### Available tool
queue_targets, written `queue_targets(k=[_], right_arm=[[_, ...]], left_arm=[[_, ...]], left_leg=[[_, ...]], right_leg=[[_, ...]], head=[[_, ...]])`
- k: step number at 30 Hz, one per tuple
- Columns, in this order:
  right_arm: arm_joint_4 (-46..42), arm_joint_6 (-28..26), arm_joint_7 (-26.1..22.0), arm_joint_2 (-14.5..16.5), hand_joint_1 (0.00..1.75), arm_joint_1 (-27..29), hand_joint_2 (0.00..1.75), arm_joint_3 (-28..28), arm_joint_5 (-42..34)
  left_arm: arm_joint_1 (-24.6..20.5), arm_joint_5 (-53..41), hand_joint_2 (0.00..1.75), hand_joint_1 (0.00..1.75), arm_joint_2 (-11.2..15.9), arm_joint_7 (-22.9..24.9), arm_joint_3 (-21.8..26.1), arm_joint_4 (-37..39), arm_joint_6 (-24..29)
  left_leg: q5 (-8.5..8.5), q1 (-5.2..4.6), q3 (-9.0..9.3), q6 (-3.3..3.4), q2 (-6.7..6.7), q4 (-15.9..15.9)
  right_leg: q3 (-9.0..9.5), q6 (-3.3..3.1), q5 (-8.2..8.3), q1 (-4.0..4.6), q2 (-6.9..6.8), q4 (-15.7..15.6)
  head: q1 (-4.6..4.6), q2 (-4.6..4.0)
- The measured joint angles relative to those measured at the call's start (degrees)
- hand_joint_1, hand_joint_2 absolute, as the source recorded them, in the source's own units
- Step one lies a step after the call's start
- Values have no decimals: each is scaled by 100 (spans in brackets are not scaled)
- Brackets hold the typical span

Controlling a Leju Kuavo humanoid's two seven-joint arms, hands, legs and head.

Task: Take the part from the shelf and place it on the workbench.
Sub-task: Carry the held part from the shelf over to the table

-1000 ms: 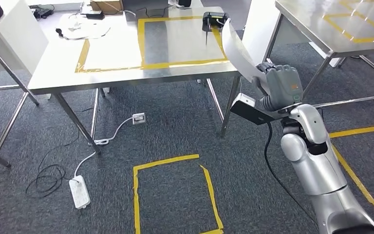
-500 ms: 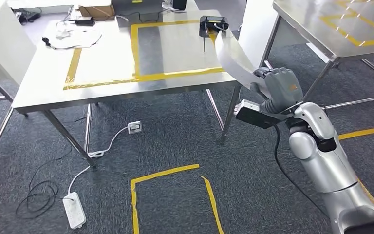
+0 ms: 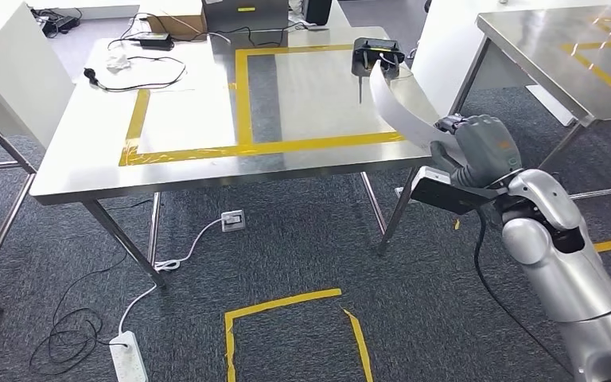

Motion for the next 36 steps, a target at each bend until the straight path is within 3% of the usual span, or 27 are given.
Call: queue_targets(k=[3,5,7,9,10,11,14,15,17,19,20,22,24,25,26,28,30,34,36], right_arm=[[-84,-29,14,-67,175,57,175,-78,18],[-126,-68,27,-75,175,78,175,-103,58],[-142,-87,32,-76,175,122,175,-105,83],[-145,-92,40,-75,175,168,175,-105,94],[-145,-97,45,-73,175,186,175,-105,102],[-146,-106,59,-69,175,199,175,-104,120],[-144,-165,149,-32,175,211,175,-90,264],[-143,-187,183,-17,175,215,175,-84,316],[-143,-221,229,-2,175,215,175,-86,375],[-144,-235,242,-13,175,222,175,-114,369],[-144,-237,233,-20,175,225,175,-134,341],[-141,-182,151,-37,175,223,175,-160,223],[-69,-56,37,-51,175,96,175,-126,115],[22,19,-8,-56,175,-62,175,-72,94],[168,85,-41,-57,175,-294,175,16,105],[609,160,-86,-50,175,-927,175,290,186],[1153,162,-120,-21,175,-1606,175,659,270],[2103,-66,-126,139,175,-2665,175,1353,323],[2591,-260,-79,306,175,-3138,175,1668,394]], left_arm=[[-25,1,175,0,2,-5,-2,-17,7],[-48,5,175,0,2,-14,-2,-20,9],[-56,9,175,0,1,-18,-2,-19,9],[-40,13,175,0,2,-15,-1,-19,9],[-29,16,175,0,3,-14,-1,-19,9],[-19,23,175,0,5,-15,0,-19,10],[18,55,175,0,13,-27,1,-11,27],[28,62,175,0,13,-31,1,-7,36],[25,67,175,0,2,-38,1,-4,49],[14,63,175,0,-10,-39,1,-6,52],[5,58,175,0,-15,-39,1,-8,52],[-5,29,175,0,-18,-36,1,-10,53],[-5,-26,175,0,-20,-17,0,-10,54],[-6,-61,175,0,-22,-7,-2,-10,54],[-13,-95,175,0,-26,3,-8,-11,53],[-50,-159,175,0,-34,9,-28,-13,47],[-117,-196,175,0,-36,11,-48,-19,40],[-199,-231,175,0,-41,10,-78,-25,30],[-217,-239,175,0,-47,17,-97,-24,25]], left_leg=[[31,-20,119,-94,13,198],[73,-17,-187,-143,42,749],[-191,-4,-671,-178,62,1361],[-567,0,-1041,-194,68,1545],[-603,-2,-1132,-191,69,1430],[-460,-7,-1168,-174,70,1185],[623,-44,-1166,-92,65,300],[852,-55,-1158,-67,63,161],[898,-50,-1093,-14,70,85],[876,-21,-976,43,70,4],[852,-2,-903,65,65,-35],[768,14,-772,83,57,-90],[665,22,-649,63,52,-104],[611,27,-583,45,54,-102],[553,35,-511,22,58,-98],[432,46,-370,-34,83,-80],[339,45,-327,-106,102,-79],[307,46,-333,-247,103,13],[228,52,-642,-286,105,541]], right_leg=[[240,-64,-44,-14,28,-61],[410,-131,-143,-39,28,-78],[542,-160,-281,-44,29,-80],[694,-159,-425,-45,39,-79],[789,-155,-503,-44,44,-79],[894,-151,-586,-43,47,-79],[1109,-107,-817,-32,56,-62],[1140,-76,-871,-26,66,-67],[1180,-8,-892,-21,86,-52],[1072,51,-832,-27,68,200],[919,84,-834,-37,55,458],[436,168,-1030,-82,33,1141],[22,234,-1258,-138,16,1519],[-61,253,-1220,-163,6,1455],[-61,266,-1045,-187,-3,1225],[94,295,-440,-232,-13,468],[208,252,-82,-228,-5,-28],[293,49,-78,-204,-1,-113],[373,-41,-123,-202,-10,-127]], head=[[-7,0],[-32,0],[-52,0],[-51,0],[-53,0],[-52,0],[-58,0],[-62,0],[-63,0],[-54,0],[-48,0],[-36,0],[-34,0],[-33,0],[-33,0],[-33,0],[-36,0],[-56,0],[-66,0]])
